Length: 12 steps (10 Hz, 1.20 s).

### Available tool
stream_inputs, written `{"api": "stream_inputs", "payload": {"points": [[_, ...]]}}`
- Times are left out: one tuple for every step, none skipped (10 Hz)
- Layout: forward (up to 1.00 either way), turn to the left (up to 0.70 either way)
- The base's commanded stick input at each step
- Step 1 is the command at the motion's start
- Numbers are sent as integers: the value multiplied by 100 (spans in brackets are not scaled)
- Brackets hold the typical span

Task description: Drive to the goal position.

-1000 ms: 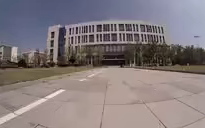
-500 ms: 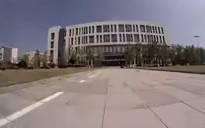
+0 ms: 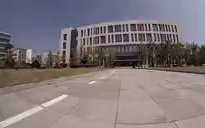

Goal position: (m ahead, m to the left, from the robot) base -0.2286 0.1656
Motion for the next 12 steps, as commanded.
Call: {"api": "stream_inputs", "payload": {"points": [[70,35],[70,35],[70,35],[70,35],[70,35],[70,35],[70,35],[70,35],[70,35],[70,35],[70,35],[70,35]]}}
